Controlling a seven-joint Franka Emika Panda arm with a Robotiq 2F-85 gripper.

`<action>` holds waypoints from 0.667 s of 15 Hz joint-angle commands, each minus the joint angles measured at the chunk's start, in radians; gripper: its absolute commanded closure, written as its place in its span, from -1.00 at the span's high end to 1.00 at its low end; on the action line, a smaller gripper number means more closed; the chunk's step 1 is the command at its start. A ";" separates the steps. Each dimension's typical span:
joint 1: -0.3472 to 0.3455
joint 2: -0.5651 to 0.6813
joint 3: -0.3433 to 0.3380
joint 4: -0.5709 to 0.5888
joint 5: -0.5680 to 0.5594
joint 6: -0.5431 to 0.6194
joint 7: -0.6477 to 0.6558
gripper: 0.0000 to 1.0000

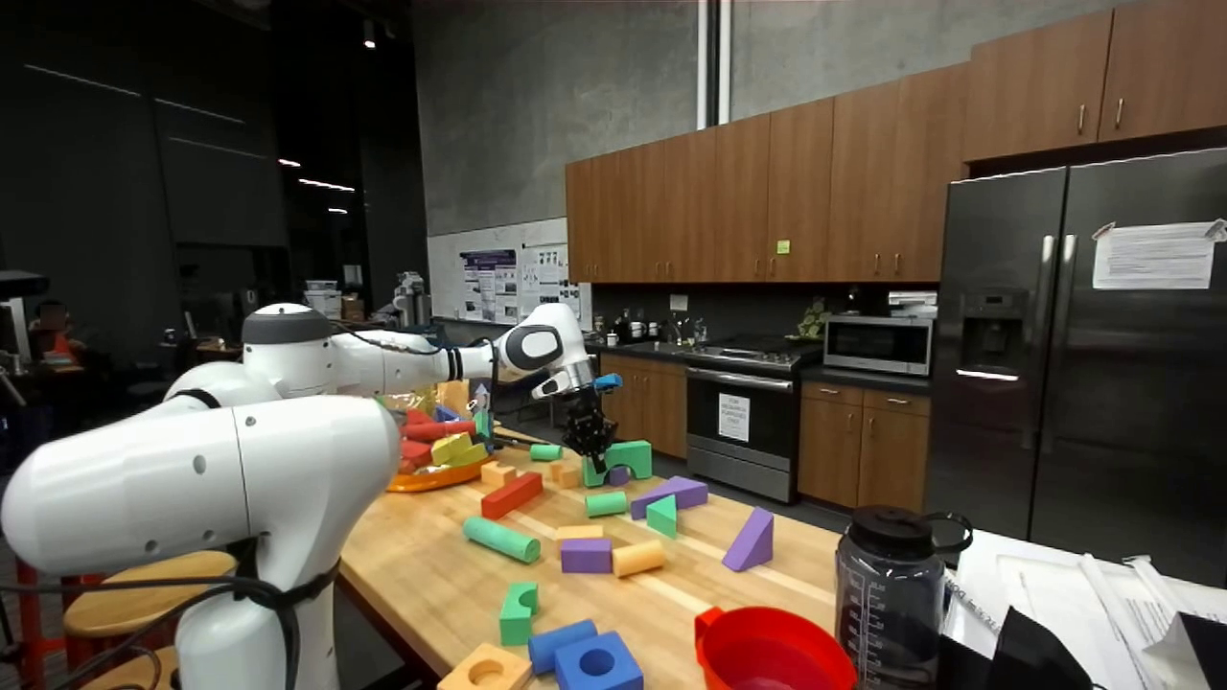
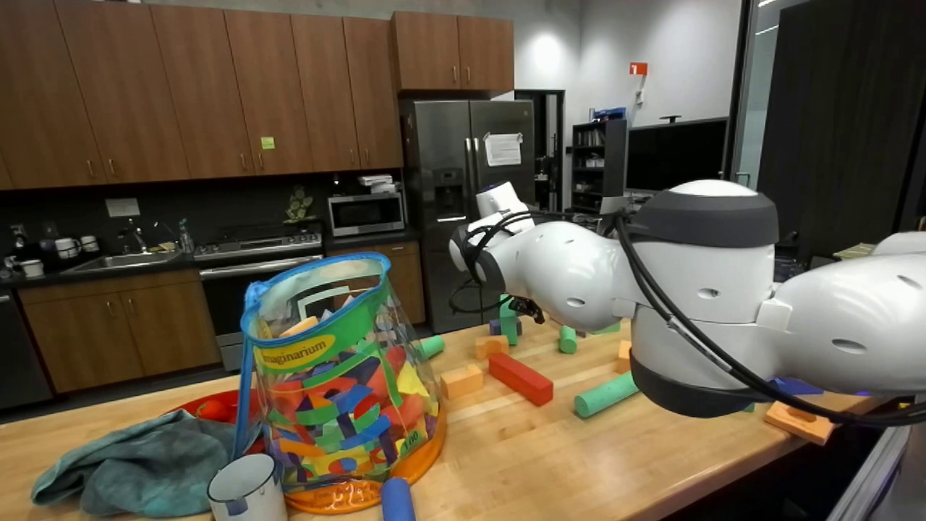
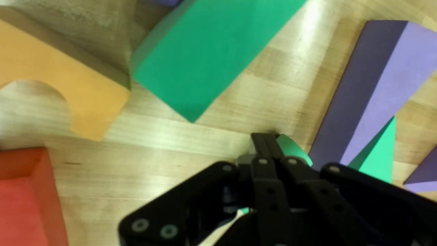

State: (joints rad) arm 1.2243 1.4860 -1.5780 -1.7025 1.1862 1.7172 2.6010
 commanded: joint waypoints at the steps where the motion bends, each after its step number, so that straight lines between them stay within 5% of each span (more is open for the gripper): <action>1: 0.027 0.000 -0.043 -0.074 0.003 -0.002 0.000 -1.00; 2: 0.033 0.000 -0.057 -0.095 -0.002 -0.011 0.000 -1.00; 3: 0.038 0.000 -0.073 -0.111 -0.002 -0.026 0.000 -0.48; 5: 0.042 0.000 -0.110 -0.117 -0.007 -0.071 0.000 -0.38; 6: 0.014 0.000 -0.067 -0.081 0.000 -0.032 0.000 -0.77; 9: 0.024 -0.001 -0.097 -0.094 0.000 -0.060 0.000 -0.39; 10: 0.027 -0.001 -0.097 -0.094 0.000 -0.062 0.000 0.13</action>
State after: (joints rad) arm 1.2514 1.4853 -1.6754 -1.7970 1.1862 1.6556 2.6007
